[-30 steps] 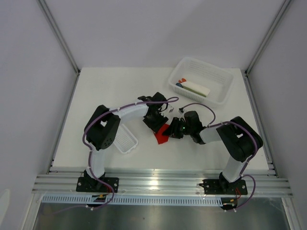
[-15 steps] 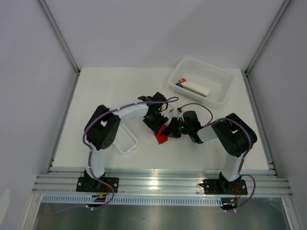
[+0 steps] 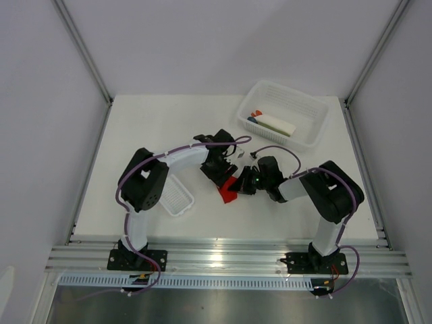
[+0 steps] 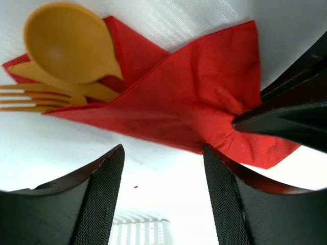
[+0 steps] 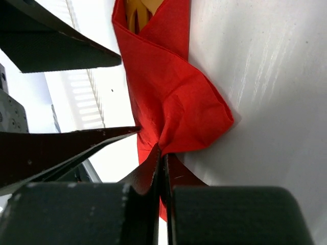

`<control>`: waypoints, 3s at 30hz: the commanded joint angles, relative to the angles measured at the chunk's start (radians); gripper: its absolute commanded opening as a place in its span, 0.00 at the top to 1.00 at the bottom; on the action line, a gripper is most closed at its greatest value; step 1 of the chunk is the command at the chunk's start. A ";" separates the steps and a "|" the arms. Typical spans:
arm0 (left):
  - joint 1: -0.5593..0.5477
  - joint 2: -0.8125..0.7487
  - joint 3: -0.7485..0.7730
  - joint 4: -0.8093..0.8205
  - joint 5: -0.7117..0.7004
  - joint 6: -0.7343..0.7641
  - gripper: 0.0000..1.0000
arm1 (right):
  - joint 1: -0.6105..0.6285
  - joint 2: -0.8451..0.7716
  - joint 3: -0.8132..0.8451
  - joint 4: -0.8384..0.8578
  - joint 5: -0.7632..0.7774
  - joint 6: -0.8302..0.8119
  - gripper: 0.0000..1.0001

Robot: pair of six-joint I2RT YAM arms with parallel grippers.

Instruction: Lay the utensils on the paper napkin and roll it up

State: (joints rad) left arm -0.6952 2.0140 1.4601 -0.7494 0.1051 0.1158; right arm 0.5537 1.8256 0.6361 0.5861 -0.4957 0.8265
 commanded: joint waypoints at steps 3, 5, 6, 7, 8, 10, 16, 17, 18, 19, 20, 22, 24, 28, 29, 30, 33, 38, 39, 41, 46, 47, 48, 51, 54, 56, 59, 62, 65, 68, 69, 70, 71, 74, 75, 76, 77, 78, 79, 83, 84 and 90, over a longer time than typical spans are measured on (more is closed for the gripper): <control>0.032 -0.150 0.042 -0.030 -0.007 0.018 0.30 | -0.001 -0.100 -0.013 -0.045 0.063 -0.049 1.00; 0.049 -0.185 0.042 -0.039 -0.007 0.013 0.30 | -0.003 -0.130 -0.018 -0.043 0.075 -0.062 1.00; 0.054 -0.213 0.037 -0.042 -0.008 0.009 0.30 | -0.001 -0.138 -0.018 -0.034 0.078 -0.067 1.00; 0.060 -0.227 0.033 -0.044 -0.008 0.005 0.29 | 0.000 -0.146 -0.018 -0.032 0.078 -0.069 1.00; 0.068 -0.239 0.028 -0.045 -0.005 0.001 0.29 | 0.000 -0.155 -0.016 -0.032 0.080 -0.073 1.00; 0.071 -0.265 0.005 -0.042 -0.010 -0.002 0.29 | -0.003 -0.160 -0.013 -0.029 0.083 -0.078 1.00; 0.080 -0.297 -0.020 -0.056 0.002 -0.016 0.29 | 0.000 -0.190 -0.007 -0.042 0.101 -0.104 1.00; 0.083 -0.301 -0.011 -0.059 0.005 -0.016 0.29 | 0.000 -0.199 -0.006 -0.049 0.105 -0.110 1.00; 0.086 -0.304 -0.009 -0.067 0.008 -0.021 0.29 | 0.000 -0.203 -0.003 -0.054 0.109 -0.118 1.00; 0.088 -0.308 -0.004 -0.070 0.011 -0.022 0.29 | 0.000 -0.207 0.000 -0.058 0.112 -0.121 1.00; 0.094 -0.308 -0.001 -0.073 0.021 -0.027 0.29 | 0.000 -0.212 0.002 -0.069 0.120 -0.125 1.00; 0.102 -0.305 0.000 -0.079 0.034 -0.037 0.29 | 0.000 -0.224 0.005 -0.074 0.124 -0.132 1.00; 0.102 -0.302 -0.007 -0.077 0.045 -0.047 0.29 | 0.002 -0.239 0.005 -0.078 0.131 -0.141 1.00; 0.102 -0.294 -0.021 -0.071 0.053 -0.054 0.29 | 0.003 -0.250 0.001 -0.088 0.140 -0.156 1.00; 0.102 -0.288 -0.023 -0.070 0.053 -0.053 0.29 | 0.002 -0.247 -0.003 -0.083 0.138 -0.158 1.00; 0.102 -0.285 -0.021 -0.068 0.051 -0.056 0.29 | 0.002 -0.247 -0.004 -0.083 0.137 -0.156 1.00; 0.103 -0.275 -0.024 -0.065 0.062 -0.062 0.29 | 0.003 -0.244 -0.012 -0.078 0.141 -0.158 1.00; 0.103 -0.236 -0.043 -0.054 0.113 -0.096 0.29 | -0.001 -0.174 -0.015 -0.098 0.123 -0.139 1.00; 0.102 -0.216 -0.046 -0.050 0.122 -0.106 0.29 | -0.001 -0.161 -0.025 -0.095 0.121 -0.130 1.00; 0.102 -0.195 -0.043 -0.047 0.151 -0.145 0.28 | -0.003 -0.140 -0.042 -0.068 0.115 -0.119 1.00; 0.097 -0.109 -0.026 -0.025 0.179 -0.186 0.28 | -0.003 -0.129 -0.059 -0.057 0.120 -0.119 1.00; 0.092 -0.092 -0.014 -0.027 0.182 -0.188 0.29 | -0.003 -0.129 -0.058 -0.060 0.120 -0.121 1.00; 0.091 -0.078 -0.009 -0.028 0.180 -0.192 0.30 | -0.003 -0.129 -0.056 -0.063 0.120 -0.124 1.00; 0.072 -0.034 0.017 -0.022 0.182 -0.196 0.31 | -0.003 -0.126 -0.055 -0.068 0.118 -0.129 1.00; 0.063 -0.006 0.032 -0.018 0.179 -0.209 0.31 | -0.005 -0.129 -0.056 -0.078 0.117 -0.133 1.00; 0.062 0.006 0.037 -0.016 0.176 -0.217 0.31 | -0.006 -0.132 -0.059 -0.088 0.118 -0.133 0.98; 0.060 0.022 0.039 -0.008 0.177 -0.225 0.31 | -0.011 -0.129 -0.064 -0.089 0.117 -0.133 0.86; 0.060 0.031 0.045 -0.007 0.183 -0.228 0.32 | -0.012 -0.127 -0.065 -0.100 0.129 -0.129 0.70; 0.060 0.034 0.046 -0.008 0.176 -0.226 0.32 | -0.012 -0.123 -0.062 -0.108 0.141 -0.132 0.54; 0.060 0.038 0.048 -0.007 0.179 -0.225 0.34 | -0.012 -0.111 -0.059 -0.106 0.148 -0.133 0.48; 0.060 0.040 0.046 -0.008 0.179 -0.225 0.34 | -0.012 -0.103 -0.058 -0.100 0.148 -0.132 0.48; 0.060 0.046 0.049 -0.008 0.176 -0.225 0.35 | -0.012 -0.094 -0.053 -0.095 0.146 -0.130 0.48; 0.062 0.048 0.051 -0.008 0.177 -0.226 0.35 | -0.012 -0.086 -0.052 -0.092 0.143 -0.127 0.48; 0.062 0.060 0.054 -0.010 0.177 -0.225 0.37 | -0.012 -0.055 -0.046 -0.069 0.137 -0.118 0.48; 0.060 0.061 0.062 -0.011 0.176 -0.223 0.38 | -0.012 -0.046 -0.047 -0.060 0.129 -0.116 0.48; 0.062 0.063 0.063 -0.011 0.174 -0.222 0.39 | -0.012 -0.045 -0.049 -0.055 0.125 -0.115 0.49; 0.062 0.068 0.065 -0.008 0.170 -0.219 0.39 | -0.012 -0.043 -0.050 -0.052 0.123 -0.110 0.51; 0.060 0.069 0.066 -0.010 0.166 -0.219 0.39 | -0.012 -0.040 -0.052 -0.045 0.118 -0.109 0.53; 0.062 0.072 0.066 -0.010 0.163 -0.219 0.40 | -0.012 -0.037 -0.053 -0.042 0.117 -0.106 0.55; 0.062 0.080 0.069 -0.002 0.163 -0.215 0.41 | -0.012 -0.017 -0.049 -0.032 0.121 -0.080 0.66; 0.062 0.080 0.069 -0.002 0.163 -0.214 0.41 | -0.012 -0.014 -0.046 -0.029 0.123 -0.076 0.68; 0.062 0.080 0.075 0.004 0.166 -0.205 0.42 | 0.002 0.000 -0.021 -0.057 0.134 -0.073 0.58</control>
State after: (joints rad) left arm -0.6308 2.0705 1.5131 -0.7708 0.2665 -0.0967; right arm 0.5446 1.7893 0.6106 0.6182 -0.4091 0.7757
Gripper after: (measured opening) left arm 0.590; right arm 0.376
